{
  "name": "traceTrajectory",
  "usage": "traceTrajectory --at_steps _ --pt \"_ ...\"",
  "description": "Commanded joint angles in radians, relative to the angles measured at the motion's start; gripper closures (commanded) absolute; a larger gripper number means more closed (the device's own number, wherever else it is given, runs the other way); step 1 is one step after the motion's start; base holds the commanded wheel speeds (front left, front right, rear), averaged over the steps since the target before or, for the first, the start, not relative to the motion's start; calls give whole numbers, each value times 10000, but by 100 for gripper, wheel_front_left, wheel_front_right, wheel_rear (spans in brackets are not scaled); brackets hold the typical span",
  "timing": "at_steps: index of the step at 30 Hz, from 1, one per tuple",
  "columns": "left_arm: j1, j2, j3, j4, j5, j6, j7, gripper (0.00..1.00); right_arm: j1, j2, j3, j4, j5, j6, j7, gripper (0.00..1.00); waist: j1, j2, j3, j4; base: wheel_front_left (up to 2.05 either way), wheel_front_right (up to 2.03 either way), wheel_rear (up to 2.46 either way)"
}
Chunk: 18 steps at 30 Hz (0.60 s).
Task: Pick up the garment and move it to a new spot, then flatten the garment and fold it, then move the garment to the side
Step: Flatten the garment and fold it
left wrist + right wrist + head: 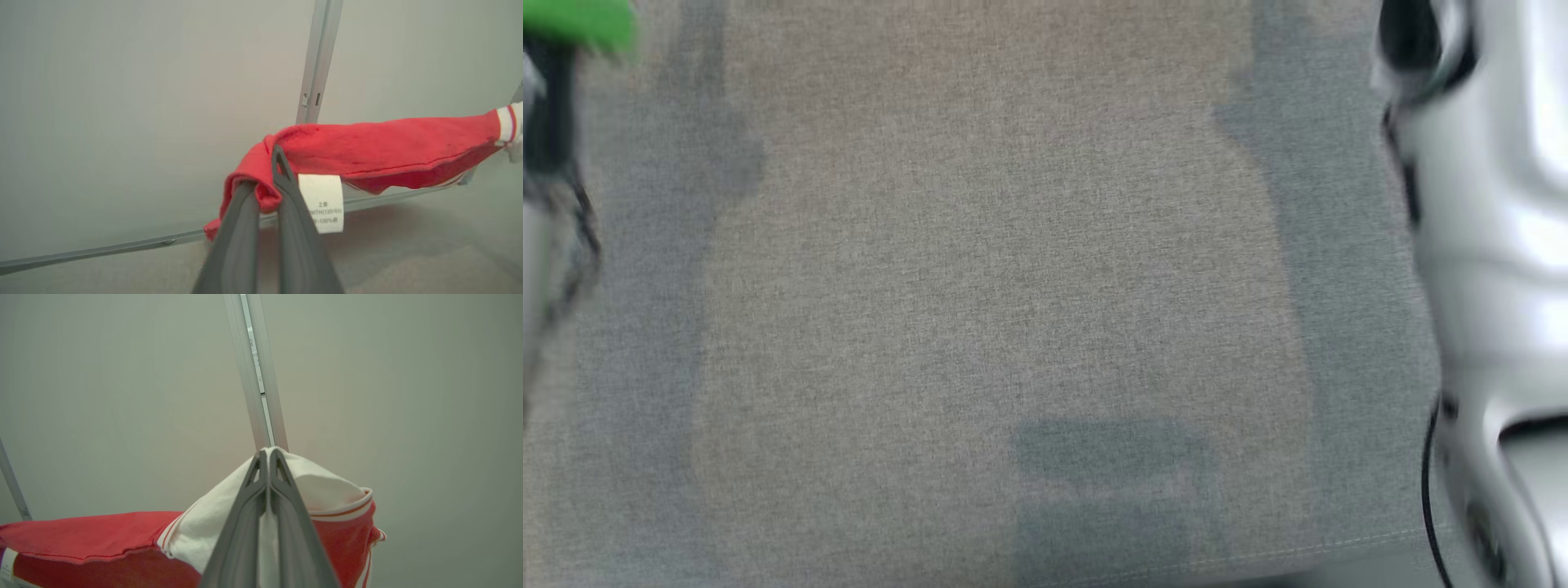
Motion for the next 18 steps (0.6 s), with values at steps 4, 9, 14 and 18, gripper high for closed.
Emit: traceTrajectory --at_steps 4,9,14,18 --pt "3141 197 -276 -775 -64 -38 -153 100 3570 -322 44 -886 707 -9 -125 100 -2 9 -691 33 0 0 0" --pt "6201 -211 319 -1720 125 3 -131 100 7042 -630 -165 -1855 769 -10 -92 100 -2 9 -1225 228 0 0 0" --pt "8653 -692 857 -2558 625 334 -131 100 9502 -256 -600 -2468 1363 -14 28 100 -2 9 -1868 181 0 0 0" --pt "10040 -1015 1128 -3128 718 644 -133 100 10772 -167 -694 -2848 1627 -15 111 100 -2 9 -2191 98 0 0 0"
